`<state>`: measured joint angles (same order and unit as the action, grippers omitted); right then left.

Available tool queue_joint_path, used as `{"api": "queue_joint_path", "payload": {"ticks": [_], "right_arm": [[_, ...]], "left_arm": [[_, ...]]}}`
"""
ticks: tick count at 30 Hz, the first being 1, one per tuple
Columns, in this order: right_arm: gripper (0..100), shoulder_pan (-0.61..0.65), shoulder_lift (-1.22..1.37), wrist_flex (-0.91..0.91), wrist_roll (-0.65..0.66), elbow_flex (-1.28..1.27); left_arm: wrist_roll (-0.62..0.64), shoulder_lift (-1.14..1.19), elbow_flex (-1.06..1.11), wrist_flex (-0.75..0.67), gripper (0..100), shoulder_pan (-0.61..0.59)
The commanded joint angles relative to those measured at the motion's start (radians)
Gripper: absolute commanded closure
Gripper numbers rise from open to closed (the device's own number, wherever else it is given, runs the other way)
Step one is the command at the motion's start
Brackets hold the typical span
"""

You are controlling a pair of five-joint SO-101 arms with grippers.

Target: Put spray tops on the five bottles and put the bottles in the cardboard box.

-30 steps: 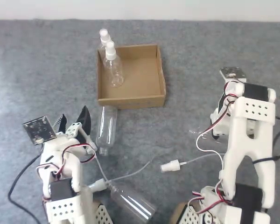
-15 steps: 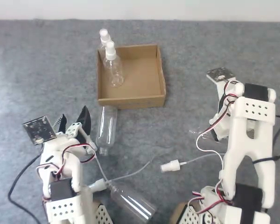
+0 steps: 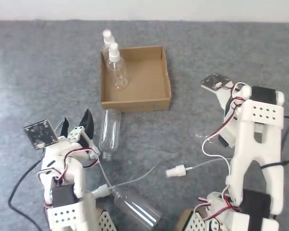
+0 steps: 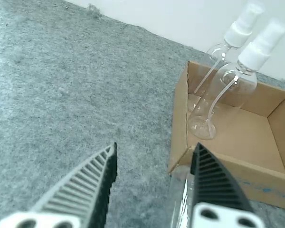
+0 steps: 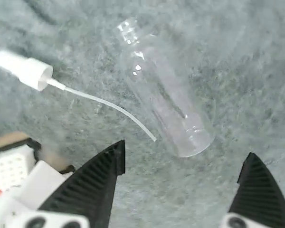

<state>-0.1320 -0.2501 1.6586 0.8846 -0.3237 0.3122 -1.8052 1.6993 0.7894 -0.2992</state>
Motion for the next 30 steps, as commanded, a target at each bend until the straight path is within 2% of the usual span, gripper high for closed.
{"api": "queue_joint_path", "payload": {"ticks": [1,7,20,26,30], "right_arm": [[66.3,0.005,-0.054,-0.076,0.069,-0.026],[66.3,0.038,-0.051,-0.17,0.117,-0.112],[66.3,0.239,-0.042,-0.2,0.115,-0.198],[66.4,0.236,-0.042,-0.317,0.121,-0.239],[66.4,0.236,-0.042,-0.318,0.206,-0.252]], "left_arm": [[-0.009,0.014,-0.013,0.006,76,-0.003],[-0.009,0.014,-0.013,0.006,76,-0.003],[-0.009,0.014,-0.013,0.006,76,-0.003],[-0.009,0.014,-0.013,0.006,76,-0.003],[-0.009,0.014,-0.013,0.006,76,-0.003]]}}
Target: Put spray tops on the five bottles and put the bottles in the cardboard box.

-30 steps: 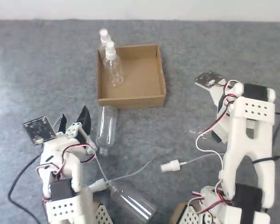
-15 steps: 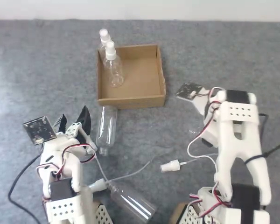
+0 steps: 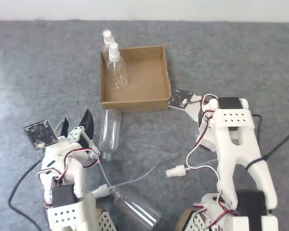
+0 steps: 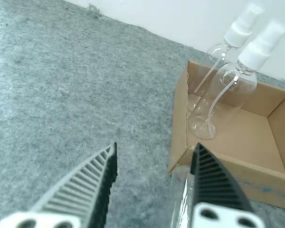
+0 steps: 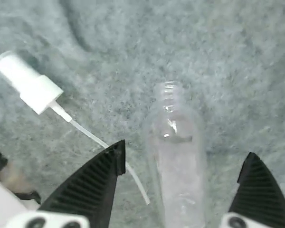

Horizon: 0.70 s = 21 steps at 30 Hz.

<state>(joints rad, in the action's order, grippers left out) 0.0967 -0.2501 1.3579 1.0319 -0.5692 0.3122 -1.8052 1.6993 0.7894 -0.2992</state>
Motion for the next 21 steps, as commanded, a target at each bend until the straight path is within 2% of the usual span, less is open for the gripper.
{"api": "queue_joint_path", "payload": {"ticks": [1,15,21], "right_arm": [[66.4,0.007,-0.042,-0.018,0.071,-0.014],[66.4,-0.015,-0.042,-0.031,0.176,-0.091],[66.4,-0.077,-0.041,-0.143,0.196,-0.137]], "left_arm": [[-0.009,0.014,-0.013,0.006,76,-0.003],[-0.009,0.014,-0.013,0.006,76,-0.003],[-0.009,0.014,-0.013,0.006,76,-0.003]]}}
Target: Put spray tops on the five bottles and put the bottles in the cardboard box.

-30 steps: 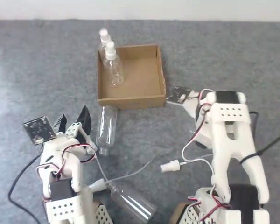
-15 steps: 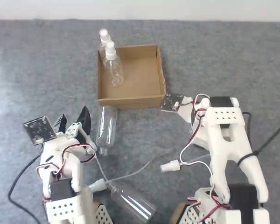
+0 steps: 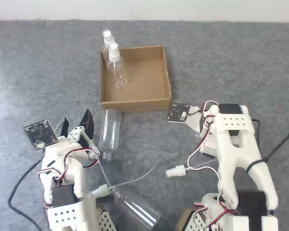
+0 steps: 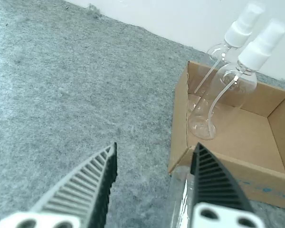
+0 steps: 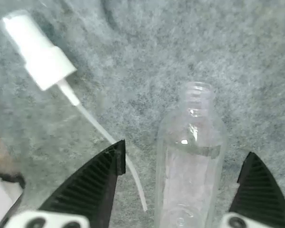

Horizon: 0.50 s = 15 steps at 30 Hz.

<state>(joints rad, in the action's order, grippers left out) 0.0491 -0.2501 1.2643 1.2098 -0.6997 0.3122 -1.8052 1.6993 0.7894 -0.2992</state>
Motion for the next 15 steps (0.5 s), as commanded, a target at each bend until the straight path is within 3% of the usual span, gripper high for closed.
{"api": "queue_joint_path", "payload": {"ticks": [1,11,15], "right_arm": [[66.4,-0.031,-0.041,-0.059,0.018,-0.014],[66.4,-0.022,-0.041,-0.074,0.018,-0.044],[66.4,-0.024,-0.041,-0.166,0.018,-0.101]], "left_arm": [[-0.009,0.014,-0.013,0.006,76,-0.003],[-0.009,0.014,-0.013,0.006,76,-0.003],[-0.009,0.014,-0.013,0.006,76,-0.003]]}}
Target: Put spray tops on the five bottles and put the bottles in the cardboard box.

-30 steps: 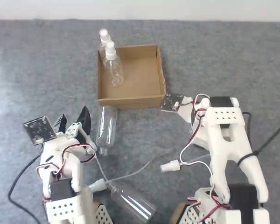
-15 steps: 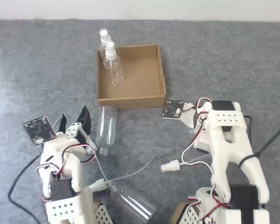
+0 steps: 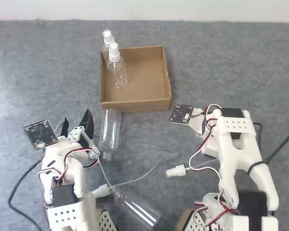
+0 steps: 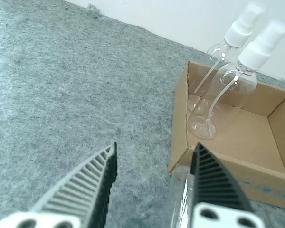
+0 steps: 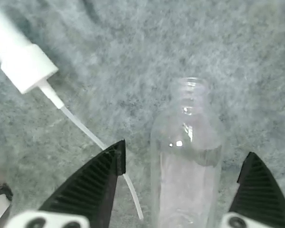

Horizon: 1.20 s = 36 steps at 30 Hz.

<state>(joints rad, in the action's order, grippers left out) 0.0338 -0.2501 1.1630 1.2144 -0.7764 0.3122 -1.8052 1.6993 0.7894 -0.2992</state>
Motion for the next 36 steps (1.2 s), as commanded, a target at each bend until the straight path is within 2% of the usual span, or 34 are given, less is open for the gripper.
{"api": "queue_joint_path", "payload": {"ticks": [1,8,14,21,27,36], "right_arm": [[66.4,-0.008,-0.041,-0.094,0.014,-0.043],[67.2,-0.008,-0.044,-0.125,0.012,-0.063],[82.9,-0.01,-0.044,-0.133,0.008,-0.063],[88.8,-0.01,-0.054,-0.131,0.002,-0.044],[99.6,-0.008,-0.054,-0.13,-0.155,0.046],[99.1,-0.007,-0.054,-0.143,-0.379,0.074]], "left_arm": [[-0.009,0.014,-0.013,0.006,76,-0.003],[-0.009,0.014,-0.013,0.006,76,-0.003],[-0.009,0.014,-0.013,0.006,76,-0.003],[-0.009,0.014,-0.013,0.006,76,-0.003],[-0.009,0.014,-0.013,0.006,76,-0.003],[-0.009,0.014,-0.013,0.006,76,-0.003]]}}
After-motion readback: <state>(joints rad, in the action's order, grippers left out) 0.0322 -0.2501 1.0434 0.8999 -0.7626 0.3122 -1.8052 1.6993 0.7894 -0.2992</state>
